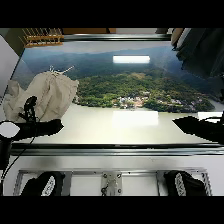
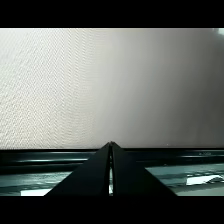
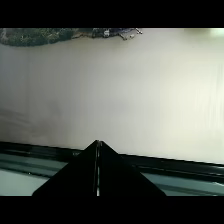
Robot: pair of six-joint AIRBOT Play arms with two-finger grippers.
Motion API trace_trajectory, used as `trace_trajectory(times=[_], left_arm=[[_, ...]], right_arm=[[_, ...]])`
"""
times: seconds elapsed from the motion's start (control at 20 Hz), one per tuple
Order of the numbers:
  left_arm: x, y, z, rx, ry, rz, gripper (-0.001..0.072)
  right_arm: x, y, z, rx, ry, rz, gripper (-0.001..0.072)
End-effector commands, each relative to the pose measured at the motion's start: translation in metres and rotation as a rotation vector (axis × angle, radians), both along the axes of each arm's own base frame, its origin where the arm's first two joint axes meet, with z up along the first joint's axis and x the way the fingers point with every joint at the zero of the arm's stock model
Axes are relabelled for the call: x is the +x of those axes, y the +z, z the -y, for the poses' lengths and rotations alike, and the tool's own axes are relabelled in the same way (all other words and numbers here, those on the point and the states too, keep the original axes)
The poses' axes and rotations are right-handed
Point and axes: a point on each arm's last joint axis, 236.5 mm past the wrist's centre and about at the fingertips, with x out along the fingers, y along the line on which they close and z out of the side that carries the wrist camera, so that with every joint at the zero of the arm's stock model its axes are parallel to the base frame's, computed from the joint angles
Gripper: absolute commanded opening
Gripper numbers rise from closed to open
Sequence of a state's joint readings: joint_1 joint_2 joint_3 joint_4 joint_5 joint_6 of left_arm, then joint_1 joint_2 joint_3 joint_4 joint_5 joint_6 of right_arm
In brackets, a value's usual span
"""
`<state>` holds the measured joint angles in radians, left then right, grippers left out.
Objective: Fold the clothes and pants, and hang the long-sleeved shirts on hangers.
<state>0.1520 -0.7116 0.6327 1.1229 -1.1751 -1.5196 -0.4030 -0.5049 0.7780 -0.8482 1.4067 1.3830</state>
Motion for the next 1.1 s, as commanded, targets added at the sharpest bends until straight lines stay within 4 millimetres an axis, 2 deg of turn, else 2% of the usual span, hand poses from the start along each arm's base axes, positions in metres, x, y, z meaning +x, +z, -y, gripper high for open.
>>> trace_trajectory(times=[0.0,0.35,0.45,0.5,0.55,0.65,0.7,0.8,0.9,1.05], left_arm=[[0.0,-0.001,0.0,0.003,-0.001,-0.001,0.0004],[-0.001,-0.001,0.0,-0.001,0.0,-0.002,0.0004],[0.005,0.001,-0.002,0.008,0.009,0.022,0.0009],[0.011,0.005,-0.007,0.03,0.007,0.052,0.0239],[0.022,0.017,-0.015,0.076,-0.006,0.111,0.072],[0.057,0.05,-0.049,0.243,-0.002,0.263,0.0708],[0.074,0.066,-0.072,0.355,0.003,0.309,0.0708],[0.101,0.083,-0.113,0.548,-0.013,0.311,0.0708],[0.128,0.081,-0.147,0.694,-0.043,0.253,0.0708],[0.169,0.046,-0.17,0.753,-0.083,0.159,0.0708]], right_arm=[[0.0,0.0,0.0,-0.001,-0.001,0.001,0.0015],[0.0,0.0,0.0,0.001,-0.001,-0.001,0.0015],[0.0,0.0,0.0,0.001,-0.001,-0.001,0.0014],[0.0,0.0,0.0,0.001,-0.001,-0.001,0.0015],[0.0,0.0,0.0,0.001,-0.001,-0.001,0.0015],[0.0,0.0,0.0,0.0,-0.001,-0.001,0.0015],[0.0,0.0,0.0,0.001,-0.001,-0.001,0.0014],[0.0,0.0,0.0,0.001,-0.001,-0.001,0.0014],[0.0,0.0,0.0,0.0,-0.001,-0.001,0.0015],[0.0,0.0,0.0,0.001,-0.001,-0.001,0.0015]])
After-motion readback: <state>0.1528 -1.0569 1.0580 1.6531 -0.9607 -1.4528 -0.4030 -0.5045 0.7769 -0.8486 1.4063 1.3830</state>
